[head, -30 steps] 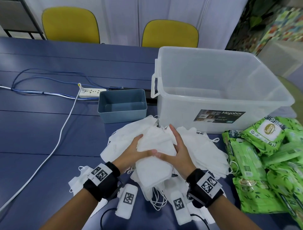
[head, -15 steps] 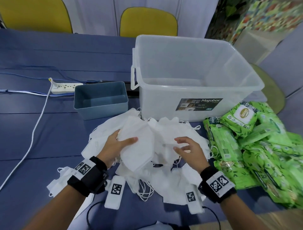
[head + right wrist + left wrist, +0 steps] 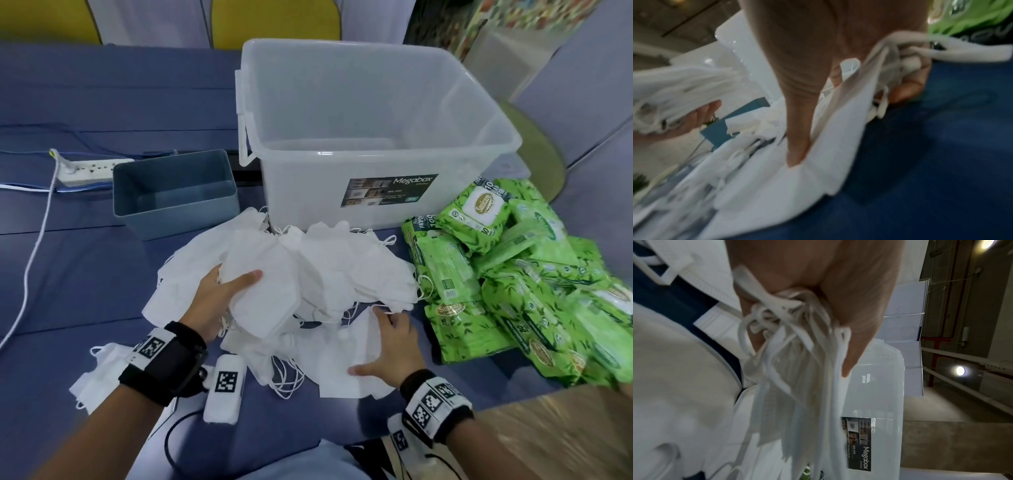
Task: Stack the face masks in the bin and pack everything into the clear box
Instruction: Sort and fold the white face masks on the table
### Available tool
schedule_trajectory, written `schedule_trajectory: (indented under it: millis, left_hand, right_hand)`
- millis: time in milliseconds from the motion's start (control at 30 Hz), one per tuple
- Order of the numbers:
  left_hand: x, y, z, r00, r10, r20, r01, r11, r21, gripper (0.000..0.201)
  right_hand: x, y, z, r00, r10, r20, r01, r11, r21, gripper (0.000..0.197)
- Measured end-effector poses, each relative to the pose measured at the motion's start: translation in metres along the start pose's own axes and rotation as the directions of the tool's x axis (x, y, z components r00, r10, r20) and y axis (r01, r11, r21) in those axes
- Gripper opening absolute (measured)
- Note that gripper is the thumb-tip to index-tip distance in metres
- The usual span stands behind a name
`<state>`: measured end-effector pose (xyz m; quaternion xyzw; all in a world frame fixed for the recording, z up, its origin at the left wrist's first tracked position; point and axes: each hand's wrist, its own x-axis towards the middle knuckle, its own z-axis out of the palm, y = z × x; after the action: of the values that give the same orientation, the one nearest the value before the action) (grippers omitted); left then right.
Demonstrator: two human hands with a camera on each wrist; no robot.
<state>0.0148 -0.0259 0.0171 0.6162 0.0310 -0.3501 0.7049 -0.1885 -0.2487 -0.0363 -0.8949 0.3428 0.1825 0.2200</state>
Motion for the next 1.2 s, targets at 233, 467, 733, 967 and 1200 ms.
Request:
schedule_trajectory:
  millis: [233, 467, 733, 967, 1200]
  left_hand:
    - [-0.002, -0.004, 0.003, 1.000, -0.001, -0.025, 0.002, 0.999, 0.034, 0.069]
    - [0.008, -0.006, -0.003, 0.998, -0.044, -0.039, 0.047, 0.996, 0.072, 0.056]
    - [0.011, 0.005, 0.012, 0.995, 0.089, -0.040, -0.085, 0.991, 0.106, 0.044]
    - [-0.003, 0.019, 0.007, 0.935, 0.311, 0.172, -0.342, 0.919, 0.196, 0.062]
    - [-0.012, 0.032, 0.000, 0.882, 0.393, 0.260, -0.459, 0.840, 0.288, 0.024]
  right_hand:
    - [0.019, -0.010, 0.010, 0.994, -0.091, 0.054, 0.069, 0.944, 0.322, 0.108]
    - [0.016, 0.007, -0.021, 0.998, -0.058, -0.024, 0.058, 0.708, 0.704, 0.062]
    - [0.014, -0.010, -0.105, 0.987, -0.061, -0.150, 0.157, 0.130, 0.979, 0.062]
    - [0.025, -0.072, -0.121, 0.961, -0.213, -0.175, 0.174, -0.026, 0.984, 0.078]
    - [0.033, -0.118, -0.114, 0.959, -0.227, -0.171, 0.169, -0.027, 0.985, 0.105]
